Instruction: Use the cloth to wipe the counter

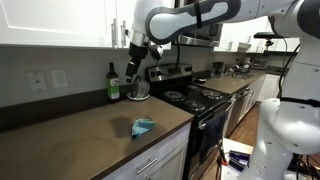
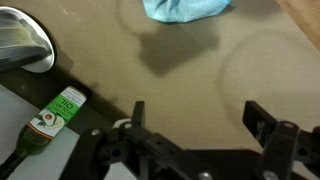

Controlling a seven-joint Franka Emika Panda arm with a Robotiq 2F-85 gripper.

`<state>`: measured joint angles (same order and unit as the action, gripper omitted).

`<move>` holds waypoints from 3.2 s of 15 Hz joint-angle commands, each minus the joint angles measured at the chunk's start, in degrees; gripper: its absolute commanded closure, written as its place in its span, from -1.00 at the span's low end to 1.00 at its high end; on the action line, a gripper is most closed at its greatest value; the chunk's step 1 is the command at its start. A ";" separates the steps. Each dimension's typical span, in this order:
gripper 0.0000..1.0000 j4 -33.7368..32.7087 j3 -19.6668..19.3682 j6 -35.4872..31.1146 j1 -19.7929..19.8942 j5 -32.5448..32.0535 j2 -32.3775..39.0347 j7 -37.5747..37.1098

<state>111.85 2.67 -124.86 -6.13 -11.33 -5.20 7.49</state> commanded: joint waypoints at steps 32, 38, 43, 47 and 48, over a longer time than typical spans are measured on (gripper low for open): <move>-1.00 -2.37 0.82 2.47 0.94 -0.93 3.39 -2.42; -1.00 -2.75 0.42 4.44 1.70 -2.26 4.96 -4.72; -1.00 -0.13 0.69 0.13 0.69 0.08 0.03 0.04; -1.00 -0.64 0.95 0.80 0.95 -2.12 1.83 -2.92; -1.00 -0.98 0.97 1.03 1.17 -3.15 2.73 -4.38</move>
<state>111.85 2.67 -124.86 -6.13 -11.33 -5.20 7.49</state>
